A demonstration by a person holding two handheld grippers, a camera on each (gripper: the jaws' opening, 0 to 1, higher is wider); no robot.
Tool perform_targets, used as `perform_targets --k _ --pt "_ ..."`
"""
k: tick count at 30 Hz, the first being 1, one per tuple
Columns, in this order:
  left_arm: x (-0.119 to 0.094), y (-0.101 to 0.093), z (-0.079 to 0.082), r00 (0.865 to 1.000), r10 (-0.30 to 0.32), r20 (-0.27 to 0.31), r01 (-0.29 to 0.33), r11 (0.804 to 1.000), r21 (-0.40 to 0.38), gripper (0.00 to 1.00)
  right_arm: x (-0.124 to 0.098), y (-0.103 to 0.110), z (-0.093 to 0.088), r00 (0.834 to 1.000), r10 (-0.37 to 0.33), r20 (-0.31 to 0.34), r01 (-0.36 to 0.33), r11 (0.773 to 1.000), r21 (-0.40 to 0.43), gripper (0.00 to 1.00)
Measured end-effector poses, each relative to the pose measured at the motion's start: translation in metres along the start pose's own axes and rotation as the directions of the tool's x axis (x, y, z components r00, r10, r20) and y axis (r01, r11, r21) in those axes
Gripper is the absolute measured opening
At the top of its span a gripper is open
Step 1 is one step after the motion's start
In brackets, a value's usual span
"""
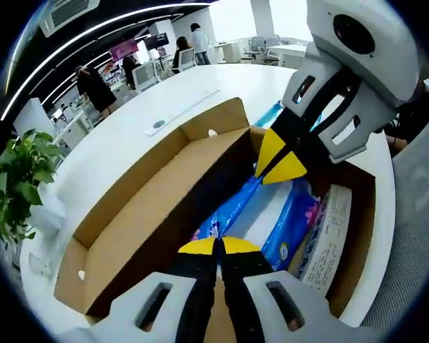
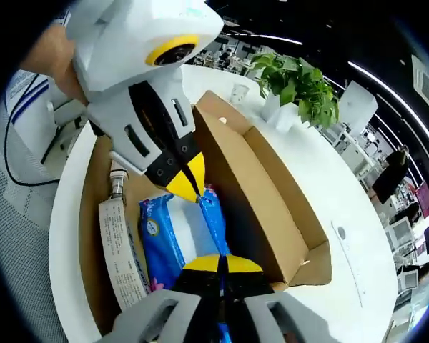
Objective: Operate the shoe box by opening the lid, removing the specified soft item, and placing it in the target area until the item is outside and the box remains undamaged.
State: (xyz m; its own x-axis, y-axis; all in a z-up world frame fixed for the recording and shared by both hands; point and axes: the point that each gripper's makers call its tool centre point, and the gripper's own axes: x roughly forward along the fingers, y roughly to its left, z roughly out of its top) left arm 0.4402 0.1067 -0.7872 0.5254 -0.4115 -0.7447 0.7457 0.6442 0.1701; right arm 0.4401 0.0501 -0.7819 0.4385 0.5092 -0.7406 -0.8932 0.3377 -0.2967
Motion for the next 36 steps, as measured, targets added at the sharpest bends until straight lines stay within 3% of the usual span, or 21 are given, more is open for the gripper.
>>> perform_targets --k 18,36 --pt "-0.043 0.008 0.017 0.998 0.041 0.054 -0.041 0.999 0.008 0.0 -0.03 0.0 0.035 0.995 -0.011 0.095 0.012 1.0 -0.01 0.0" --pt "-0.079 -0.002 0.058 0.996 0.032 0.083 -0.036 0.999 0.037 0.0 -0.085 -0.016 0.057 0.987 -0.03 0.156 0.035 0.999 -0.028 0.0"
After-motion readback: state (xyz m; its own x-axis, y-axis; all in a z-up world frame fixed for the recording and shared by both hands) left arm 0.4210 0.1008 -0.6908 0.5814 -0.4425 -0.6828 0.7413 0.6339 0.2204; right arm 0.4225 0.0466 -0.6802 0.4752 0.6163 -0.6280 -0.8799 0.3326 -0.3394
